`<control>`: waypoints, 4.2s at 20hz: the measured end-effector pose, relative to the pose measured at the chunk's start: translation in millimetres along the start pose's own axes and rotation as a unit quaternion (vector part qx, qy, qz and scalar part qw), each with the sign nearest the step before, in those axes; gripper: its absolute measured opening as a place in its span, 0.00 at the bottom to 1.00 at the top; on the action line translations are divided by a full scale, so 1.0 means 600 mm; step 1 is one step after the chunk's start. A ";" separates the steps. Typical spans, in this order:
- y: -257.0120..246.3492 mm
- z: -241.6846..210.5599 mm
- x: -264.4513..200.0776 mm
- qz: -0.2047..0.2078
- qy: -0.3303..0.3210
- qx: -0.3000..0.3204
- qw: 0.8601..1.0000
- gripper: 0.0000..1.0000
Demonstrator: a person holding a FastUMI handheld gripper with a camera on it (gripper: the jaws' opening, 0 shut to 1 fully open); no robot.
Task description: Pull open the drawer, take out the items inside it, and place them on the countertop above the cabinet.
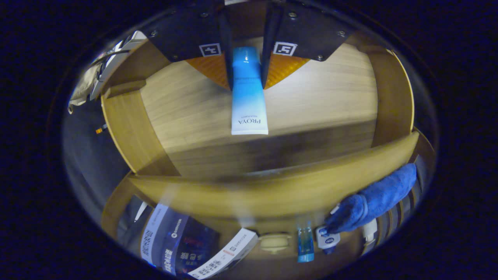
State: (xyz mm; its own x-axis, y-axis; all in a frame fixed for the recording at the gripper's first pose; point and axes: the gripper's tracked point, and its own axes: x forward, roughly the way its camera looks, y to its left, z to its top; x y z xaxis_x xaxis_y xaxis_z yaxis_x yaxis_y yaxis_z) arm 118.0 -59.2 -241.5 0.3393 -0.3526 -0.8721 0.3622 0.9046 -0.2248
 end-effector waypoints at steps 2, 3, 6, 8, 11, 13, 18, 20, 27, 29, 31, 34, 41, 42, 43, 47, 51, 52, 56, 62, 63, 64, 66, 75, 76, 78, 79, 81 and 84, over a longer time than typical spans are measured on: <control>-0.017 0.006 -0.037 -0.023 -0.015 -0.001 1.000 0.34; -0.024 0.007 -0.055 -0.034 -0.021 0.000 0.999 0.34; -0.035 0.026 -0.106 -0.051 -0.049 0.003 0.997 0.34; -0.036 0.052 -0.136 -0.053 -0.076 0.007 0.996 0.34; -0.025 0.106 -0.156 -0.039 -0.110 0.010 0.993 0.34; -0.013 0.145 -0.144 -0.025 -0.119 0.005 0.993 0.34; 0.021 0.224 -0.085 0.022 -0.120 -0.011 0.992 0.34; 0.032 0.241 -0.060 0.038 -0.113 -0.018 0.993 0.34; 0.051 0.275 -0.002 0.062 -0.107 -0.036 0.992 0.34; 0.061 0.286 0.005 0.070 -0.120 -0.036 0.990 0.34; 0.065 0.292 0.011 0.072 -0.126 -0.033 0.989 0.34; 0.066 0.291 0.018 0.060 -0.129 -0.045 0.989 0.40; 0.068 0.298 -0.055 0.074 -0.218 -0.064 0.971 0.56; 0.064 0.297 -0.078 0.073 -0.239 -0.065 0.966 0.56; 0.062 0.292 -0.100 0.074 -0.260 -0.063 0.961 0.56; 0.049 0.253 -0.192 0.088 -0.337 -0.033 0.937 0.56; 0.022 0.181 -0.263 0.094 -0.404 -0.005 0.910 0.55; 0.018 0.162 -0.278 0.099 -0.418 -0.002 0.903 0.55; 0.017 0.092 -0.338 0.130 -0.473 -0.001 0.872 0.55; -0.003 -0.010 -0.336 0.140 -0.481 0.009 0.866 0.57; -0.009 -0.030 -0.325 0.137 -0.474 0.013 0.870 0.57; -0.015 -0.053 -0.312 0.133 -0.464 0.015 0.876 0.57; -0.020 -0.090 -0.281 0.125 -0.442 0.018 0.888 0.57; -0.021 -0.135 -0.179 0.137 -0.382 0.051 0.913 0.96; -0.019 -0.132 -0.175 0.142 -0.382 0.053 0.912 0.96; -0.016 -0.129 -0.162 0.146 -0.379 0.050 0.912 0.97; -0.013 -0.127 -0.155 0.147 -0.376 0.046 0.914 0.96; 0.001 -0.124 -0.144 0.157 -0.371 0.040 0.914 0.97; 0.002 -0.123 -0.132 0.162 -0.367 0.033 0.915 0.98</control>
State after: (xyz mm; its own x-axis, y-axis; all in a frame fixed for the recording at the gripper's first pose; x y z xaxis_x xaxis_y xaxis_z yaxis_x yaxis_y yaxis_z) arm 27.3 -12.4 -204.9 0.9214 -0.1572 -0.3553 0.1836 0.9821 0.0414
